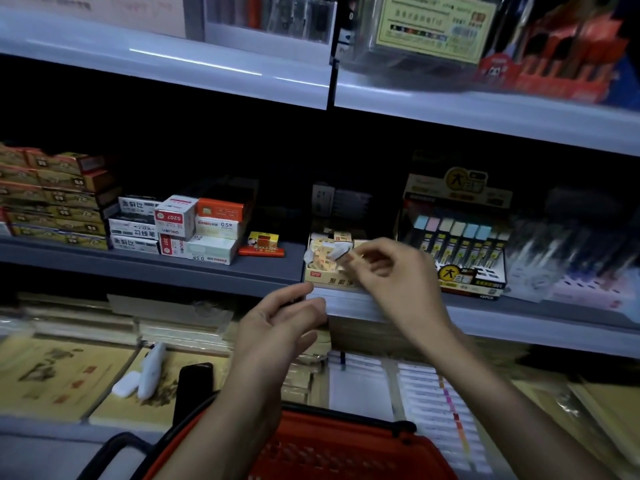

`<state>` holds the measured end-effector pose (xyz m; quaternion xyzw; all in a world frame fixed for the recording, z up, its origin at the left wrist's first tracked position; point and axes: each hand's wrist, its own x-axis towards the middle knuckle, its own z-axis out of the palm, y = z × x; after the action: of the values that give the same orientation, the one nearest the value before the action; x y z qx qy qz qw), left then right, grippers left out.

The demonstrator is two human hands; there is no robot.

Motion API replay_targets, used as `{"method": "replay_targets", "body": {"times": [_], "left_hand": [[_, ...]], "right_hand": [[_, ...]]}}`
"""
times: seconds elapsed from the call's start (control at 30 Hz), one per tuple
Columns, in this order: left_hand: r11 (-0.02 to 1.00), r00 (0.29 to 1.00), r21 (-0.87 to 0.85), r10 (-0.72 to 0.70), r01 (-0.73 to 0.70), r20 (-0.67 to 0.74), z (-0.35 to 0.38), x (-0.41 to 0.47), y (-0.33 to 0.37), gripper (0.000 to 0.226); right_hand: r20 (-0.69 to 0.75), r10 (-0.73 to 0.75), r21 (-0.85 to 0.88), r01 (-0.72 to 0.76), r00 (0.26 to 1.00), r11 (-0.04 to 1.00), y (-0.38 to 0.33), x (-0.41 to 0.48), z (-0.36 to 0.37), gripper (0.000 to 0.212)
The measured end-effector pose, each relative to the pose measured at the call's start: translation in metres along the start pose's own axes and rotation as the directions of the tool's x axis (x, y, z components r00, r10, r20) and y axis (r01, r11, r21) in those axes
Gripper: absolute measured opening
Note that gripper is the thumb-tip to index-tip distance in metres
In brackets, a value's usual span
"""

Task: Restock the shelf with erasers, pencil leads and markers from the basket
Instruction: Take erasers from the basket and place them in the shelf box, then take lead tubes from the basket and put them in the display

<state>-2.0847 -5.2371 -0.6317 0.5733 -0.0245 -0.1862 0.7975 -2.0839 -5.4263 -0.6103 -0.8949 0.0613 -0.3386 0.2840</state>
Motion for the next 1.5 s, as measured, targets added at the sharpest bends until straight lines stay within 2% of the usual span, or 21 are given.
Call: {"method": "replay_targets", "body": {"times": [0.07, 0.13, 0.3, 0.5, 0.6, 0.7, 0.8, 0.9, 1.03, 1.17, 1.37, 1.43, 1.5], "left_hand": [[1.000, 1.000, 0.020, 0.007, -0.007, -0.005, -0.001, 0.001, -0.002, 0.027], [1.000, 1.000, 0.029, 0.008, -0.008, -0.012, -0.002, 0.003, -0.003, 0.026], [1.000, 0.999, 0.028, -0.012, 0.013, -0.036, -0.005, 0.010, -0.009, 0.023], [0.996, 1.000, 0.086, 0.010, -0.008, -0.029, -0.007, 0.012, -0.013, 0.022], [0.976, 0.995, 0.196, 0.095, -0.091, -0.011, -0.008, 0.011, -0.017, 0.022], [0.926, 0.978, 0.317, 0.204, -0.204, 0.036, -0.007, 0.009, -0.020, 0.025], [0.814, 0.951, 0.499, 0.301, -0.298, 0.078, -0.008, 0.008, -0.026, 0.032], [0.630, 0.915, 0.682, 0.371, -0.372, 0.157, -0.013, 0.001, -0.030, 0.046], [0.337, 0.862, 0.831, 0.415, -0.443, 0.292, -0.022, -0.015, -0.037, 0.063], [0.144, 0.853, 0.889, 0.382, -0.435, 0.356, -0.037, -0.030, -0.051, 0.069], [-0.124, 0.871, 0.917, 0.287, -0.378, 0.398, -0.082, -0.057, -0.081, 0.080], [-0.186, 0.885, 0.915, 0.244, -0.358, 0.396, -0.100, -0.063, -0.094, 0.081], [-0.226, 0.902, 0.911, 0.189, -0.344, 0.387, -0.117, -0.067, -0.107, 0.083]], "right_hand": [[-0.044, -0.114, -0.172, 0.105, 0.993, 0.980, 0.010, 0.010, -0.001, 0.013], [-0.047, -0.156, -0.273, 0.138, 0.987, 0.952, 0.020, 0.017, -0.001, 0.016], [0.014, -0.239, -0.371, 0.226, 0.971, 0.901, 0.032, 0.024, 0.009, 0.017], [0.199, -0.189, -0.524, 0.267, 0.962, 0.809, 0.029, 0.029, 0.011, 0.027], [0.250, -0.157, -0.547, 0.273, 0.955, 0.791, 0.026, 0.025, 0.006, 0.032], [0.254, -0.172, -0.495, 0.280, 0.952, 0.822, 0.024, 0.017, 0.000, 0.044], [0.199, -0.163, -0.429, 0.236, 0.966, 0.872, 0.017, 0.008, -0.011, 0.048], [0.188, -0.156, -0.364, 0.217, 0.970, 0.906, 0.008, -0.018, -0.021, 0.049], [0.307, -0.081, -0.355, 0.193, 0.948, 0.915, 0.007, -0.071, -0.036, 0.059], [0.426, -0.022, -0.366, 0.194, 0.904, 0.910, 0.006, -0.098, -0.039, 0.066], [0.459, -0.072, -0.271, 0.216, 0.886, 0.938, 0.015, -0.167, -0.018, 0.056], [0.549, -0.058, -0.282, 0.250, 0.834, 0.926, 0.029, -0.199, -0.008, 0.057], [0.663, -0.015, -0.302, 0.286, 0.748, 0.909, 0.046, -0.229, 0.003, 0.060]]}}
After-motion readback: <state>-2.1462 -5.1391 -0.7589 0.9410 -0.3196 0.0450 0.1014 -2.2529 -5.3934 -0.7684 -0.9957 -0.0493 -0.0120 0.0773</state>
